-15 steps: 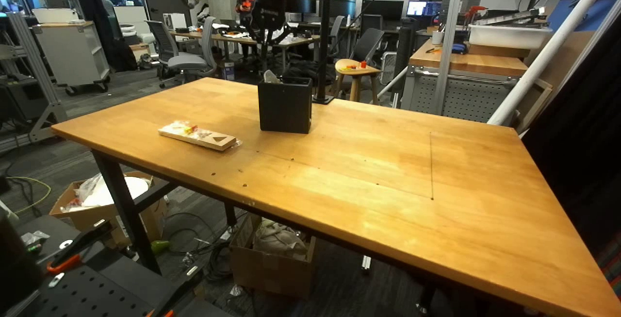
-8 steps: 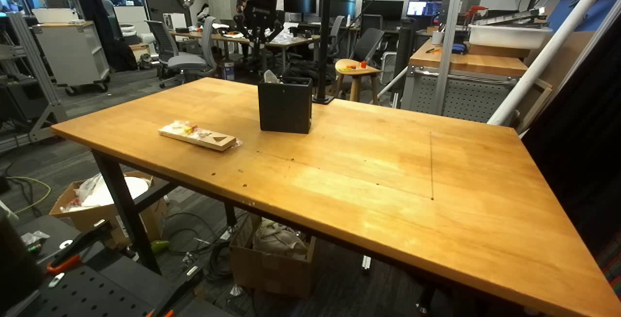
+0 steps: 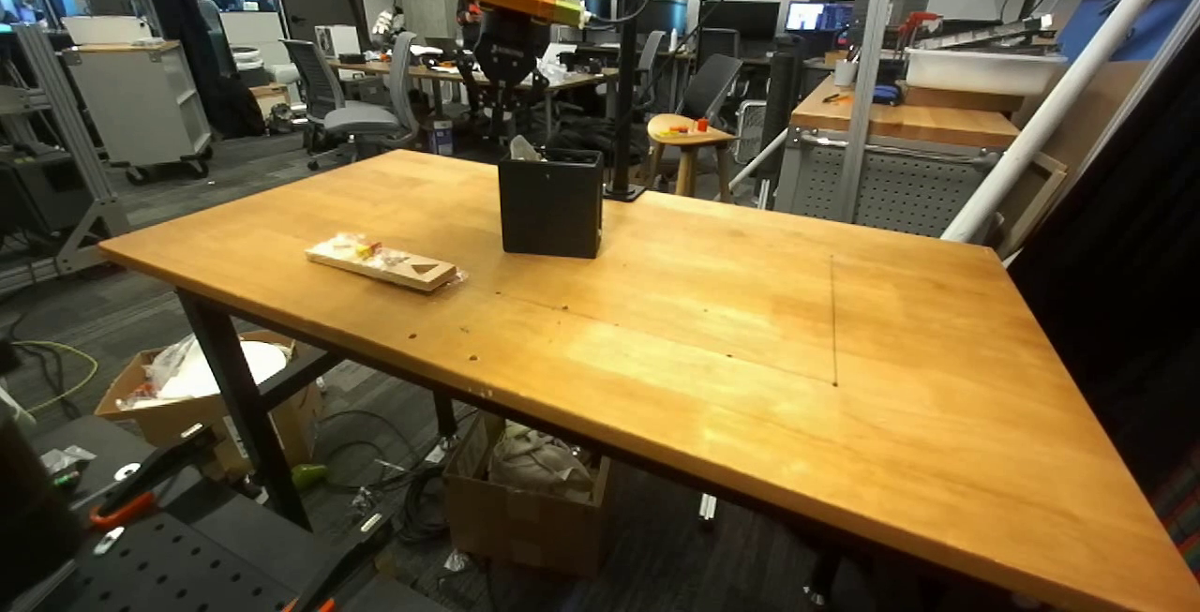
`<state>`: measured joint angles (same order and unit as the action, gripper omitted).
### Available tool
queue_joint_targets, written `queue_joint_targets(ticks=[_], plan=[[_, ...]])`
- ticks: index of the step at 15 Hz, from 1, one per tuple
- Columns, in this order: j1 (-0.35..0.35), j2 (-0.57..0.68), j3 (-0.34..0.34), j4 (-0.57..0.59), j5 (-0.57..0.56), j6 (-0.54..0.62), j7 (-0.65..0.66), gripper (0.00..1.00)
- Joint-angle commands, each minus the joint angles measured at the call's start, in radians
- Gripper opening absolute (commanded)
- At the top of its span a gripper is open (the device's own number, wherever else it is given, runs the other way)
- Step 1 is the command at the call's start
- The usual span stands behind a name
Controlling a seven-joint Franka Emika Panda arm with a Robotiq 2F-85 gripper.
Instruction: Put the towel into the box.
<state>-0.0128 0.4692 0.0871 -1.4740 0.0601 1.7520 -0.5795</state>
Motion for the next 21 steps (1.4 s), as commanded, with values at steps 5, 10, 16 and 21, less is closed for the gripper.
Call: queue_joint_targets(ticks=[5, 10, 16, 21], plan=[[-0.025, 0.011, 0.000, 0.026, -0.010, -0.013, -0.013, 0.03], [-0.037, 0.028, -0.001, 0.043, -0.007, -0.018, -0.025, 0.03], [-0.050, 0.043, -0.001, 0.053, -0.002, -0.019, -0.042, 0.03], [-0.063, 0.053, 0.001, 0.052, 0.009, -0.016, -0.057, 0.03]])
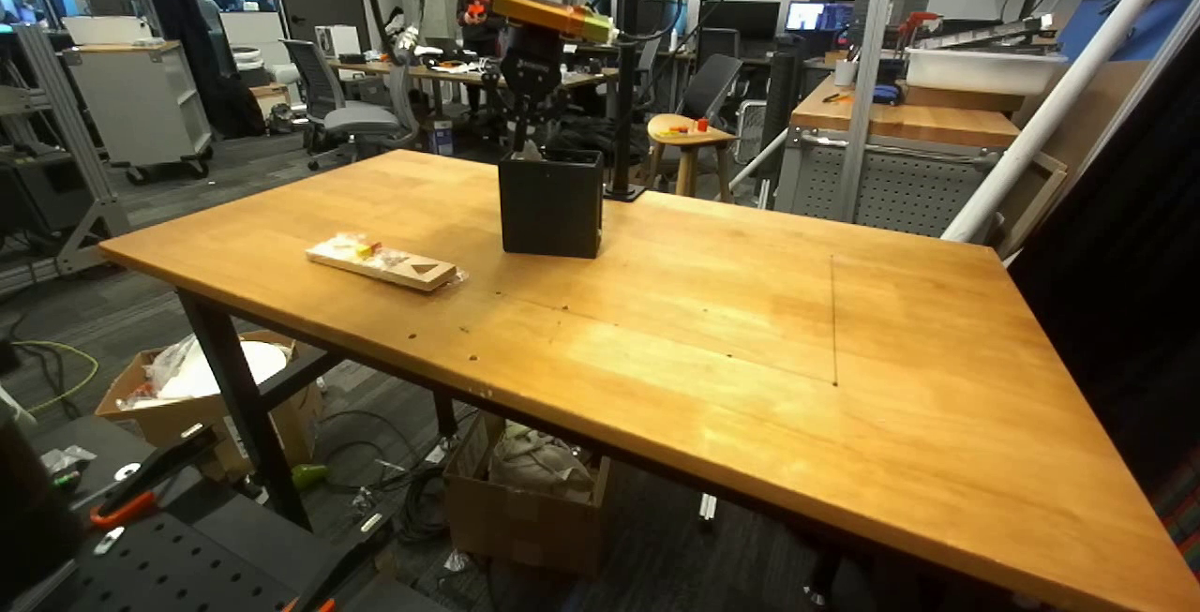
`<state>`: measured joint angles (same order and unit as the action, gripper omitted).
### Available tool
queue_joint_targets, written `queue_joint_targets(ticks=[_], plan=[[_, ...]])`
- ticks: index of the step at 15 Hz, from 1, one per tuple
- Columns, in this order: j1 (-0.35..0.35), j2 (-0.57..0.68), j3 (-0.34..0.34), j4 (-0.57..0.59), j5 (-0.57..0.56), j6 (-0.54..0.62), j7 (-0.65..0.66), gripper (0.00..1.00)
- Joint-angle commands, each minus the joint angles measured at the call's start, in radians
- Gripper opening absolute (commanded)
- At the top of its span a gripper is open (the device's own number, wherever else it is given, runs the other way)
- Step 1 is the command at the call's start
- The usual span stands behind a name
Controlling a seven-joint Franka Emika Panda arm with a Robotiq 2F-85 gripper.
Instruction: Put the towel into the box.
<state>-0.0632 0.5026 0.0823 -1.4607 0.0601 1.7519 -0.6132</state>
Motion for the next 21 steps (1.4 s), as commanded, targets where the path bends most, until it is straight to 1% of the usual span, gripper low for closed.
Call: queue_joint_targets(ticks=[1, 11, 21], plan=[[-0.015, 0.021, 0.006, 0.039, 0.011, -0.015, -0.026, 0.03], [-0.028, 0.035, 0.013, 0.023, 0.045, -0.006, -0.043, 0.03], [-0.061, 0.049, 0.008, 0.040, 0.072, -0.023, -0.090, 0.03]])
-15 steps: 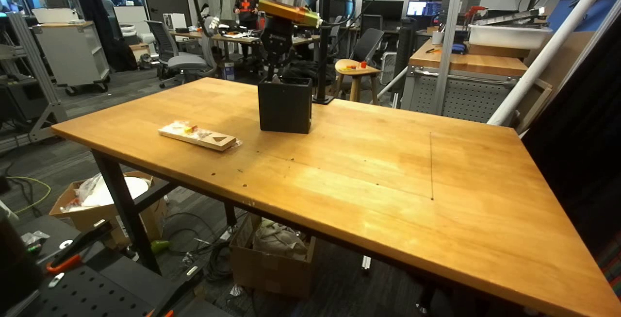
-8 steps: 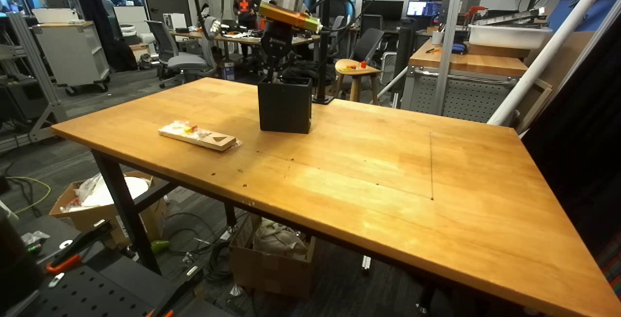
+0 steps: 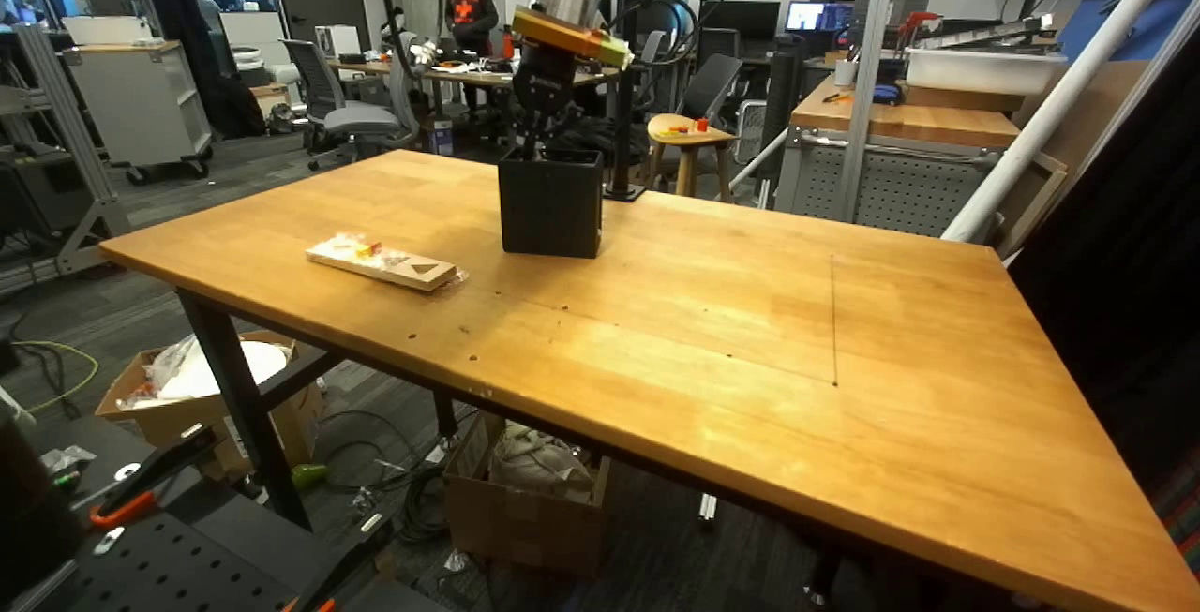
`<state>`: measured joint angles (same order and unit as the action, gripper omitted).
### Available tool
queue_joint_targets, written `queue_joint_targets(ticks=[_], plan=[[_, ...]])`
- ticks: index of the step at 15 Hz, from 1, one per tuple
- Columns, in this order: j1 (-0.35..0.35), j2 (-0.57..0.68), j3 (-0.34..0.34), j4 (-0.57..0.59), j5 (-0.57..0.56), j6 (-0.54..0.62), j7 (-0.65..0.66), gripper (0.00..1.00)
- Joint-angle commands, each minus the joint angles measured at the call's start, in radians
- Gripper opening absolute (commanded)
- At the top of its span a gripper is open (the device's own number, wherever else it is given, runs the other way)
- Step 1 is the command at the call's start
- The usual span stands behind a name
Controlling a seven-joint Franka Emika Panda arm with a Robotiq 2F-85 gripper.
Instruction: Put the towel into the box.
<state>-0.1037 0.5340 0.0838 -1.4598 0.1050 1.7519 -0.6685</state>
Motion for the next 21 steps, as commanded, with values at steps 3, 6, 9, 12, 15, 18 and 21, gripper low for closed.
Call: queue_joint_targets(ticks=[3, 6, 9, 12, 15, 18, 21], plan=[[-0.033, 0.020, 0.008, 0.034, 0.044, -0.020, -0.049, 0.03], [-0.044, 0.024, 0.012, 0.024, 0.084, -0.012, -0.059, 0.03], [-0.047, 0.038, 0.016, 0.020, 0.120, -0.012, -0.068, 0.03], [-0.048, 0.039, 0.008, 0.002, 0.115, -0.024, -0.073, 0.03], [-0.053, 0.041, 0.003, -0.005, 0.106, -0.038, -0.073, 0.03], [-0.057, 0.050, 0.003, 0.011, 0.105, -0.053, -0.075, 0.03], [-0.059, 0.053, 0.005, 0.014, 0.110, -0.056, -0.079, 0.03]])
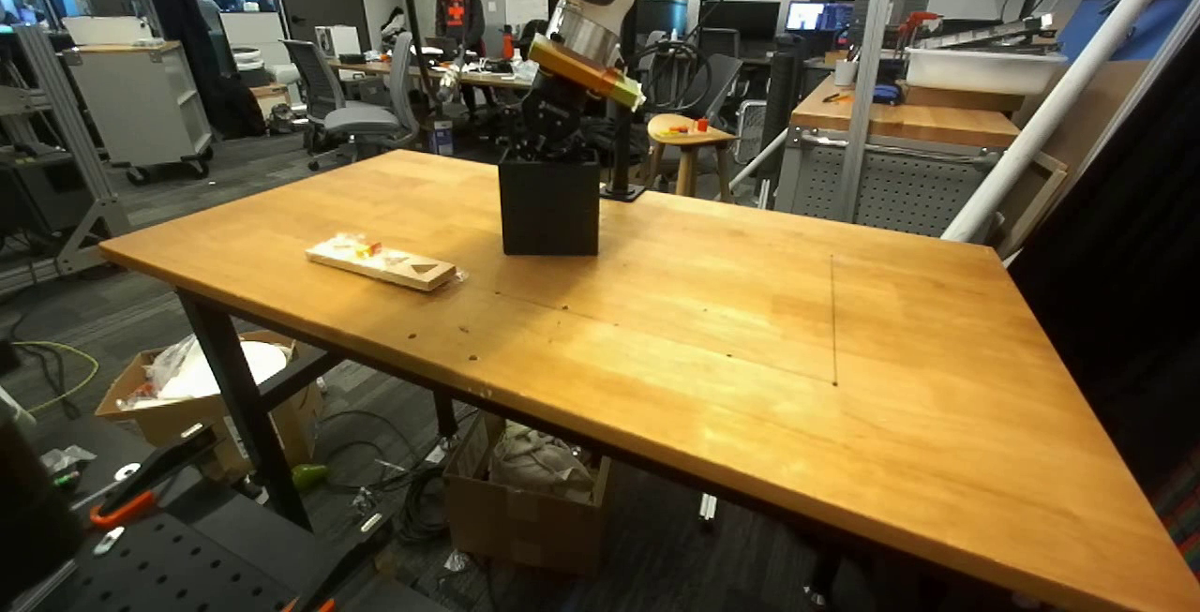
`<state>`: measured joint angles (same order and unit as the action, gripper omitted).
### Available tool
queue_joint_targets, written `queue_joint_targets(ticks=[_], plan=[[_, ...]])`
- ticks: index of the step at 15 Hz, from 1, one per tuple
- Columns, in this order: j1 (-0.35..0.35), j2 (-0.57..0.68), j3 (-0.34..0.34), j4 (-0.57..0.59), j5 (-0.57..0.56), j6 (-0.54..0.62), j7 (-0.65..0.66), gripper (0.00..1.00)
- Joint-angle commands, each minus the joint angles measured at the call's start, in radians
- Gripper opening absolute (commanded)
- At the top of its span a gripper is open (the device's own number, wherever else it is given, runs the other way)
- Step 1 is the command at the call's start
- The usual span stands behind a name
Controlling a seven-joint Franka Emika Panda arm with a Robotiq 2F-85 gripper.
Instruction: Put the towel into the box.
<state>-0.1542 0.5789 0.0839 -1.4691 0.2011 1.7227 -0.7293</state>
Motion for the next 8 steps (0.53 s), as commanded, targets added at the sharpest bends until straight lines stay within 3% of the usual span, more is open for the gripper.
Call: queue_joint_targets(ticks=[1, 8], plan=[[-0.008, 0.008, 0.006, 0.022, 0.016, -0.027, -0.017, 0.03], [-0.012, 0.027, 0.008, 0.038, 0.018, -0.033, -0.033, 0.03]])
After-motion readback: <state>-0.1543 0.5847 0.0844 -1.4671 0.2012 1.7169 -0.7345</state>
